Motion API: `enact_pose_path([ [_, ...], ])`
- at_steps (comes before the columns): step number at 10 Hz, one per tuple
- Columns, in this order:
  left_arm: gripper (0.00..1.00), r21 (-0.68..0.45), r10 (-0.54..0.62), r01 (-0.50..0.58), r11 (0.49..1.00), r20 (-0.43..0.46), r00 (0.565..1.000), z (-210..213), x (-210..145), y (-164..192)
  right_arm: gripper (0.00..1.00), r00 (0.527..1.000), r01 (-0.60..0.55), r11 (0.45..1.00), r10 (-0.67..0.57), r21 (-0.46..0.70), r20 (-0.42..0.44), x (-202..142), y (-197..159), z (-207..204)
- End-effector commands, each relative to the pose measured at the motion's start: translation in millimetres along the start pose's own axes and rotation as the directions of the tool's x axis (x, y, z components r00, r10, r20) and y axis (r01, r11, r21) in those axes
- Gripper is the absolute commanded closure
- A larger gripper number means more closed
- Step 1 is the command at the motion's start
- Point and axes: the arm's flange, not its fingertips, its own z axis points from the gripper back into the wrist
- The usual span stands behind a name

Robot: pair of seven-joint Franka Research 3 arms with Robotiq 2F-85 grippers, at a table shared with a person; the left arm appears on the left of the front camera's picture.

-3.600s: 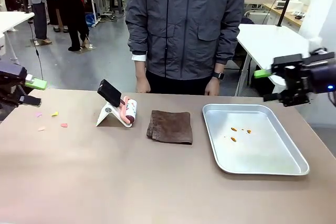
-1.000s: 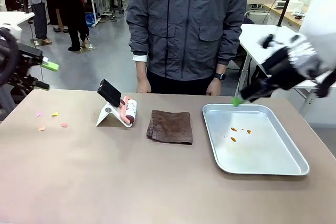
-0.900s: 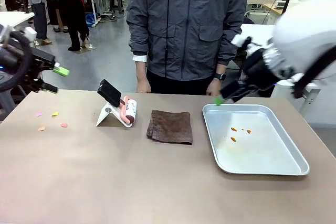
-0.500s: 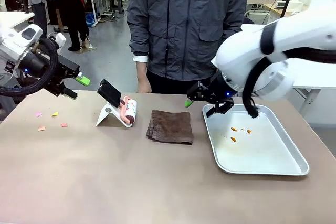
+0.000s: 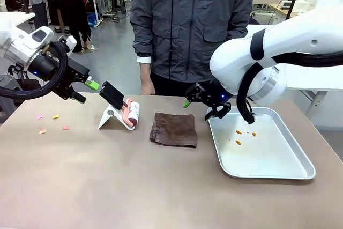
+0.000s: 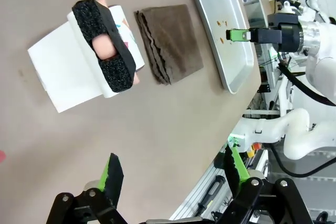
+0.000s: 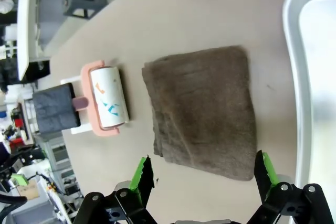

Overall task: Clean the surface of the table.
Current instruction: Hold the Lint Roller with your left hand and the towel with your right hand.

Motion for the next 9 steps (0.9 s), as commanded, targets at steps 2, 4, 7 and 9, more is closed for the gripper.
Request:
enact_pose_path([
  [2, 0.00, 0.000, -0.002, 0.002, 1.000, 0.010, 1.000, 6.5, -1.6, 5.2, 0.00, 1.000, 0.002, 1.000, -0.002, 0.001, 0.009, 0.2, 0.1, 0.5],
  [4, 0.00, 0.002, 0.005, -0.005, 1.000, 0.007, 1.000, 3.4, -0.6, 3.1, 0.00, 1.000, 0.000, 1.000, 0.000, 0.000, 0.000, 0.0, 0.0, 0.0],
  [7, 0.00, -0.067, 0.174, -0.175, 0.982, -0.026, 0.984, -3.7, 43.1, 10.8, 0.00, 0.992, -0.108, 0.989, 0.100, -0.099, -0.083, 11.0, 28.6, -36.4],
  [9, 0.00, 0.018, 0.241, -0.242, 0.970, 0.011, 0.970, -15.9, 56.1, 16.3, 0.00, 0.985, -0.131, 0.984, 0.115, -0.124, -0.127, 16.8, 33.3, -53.4],
])
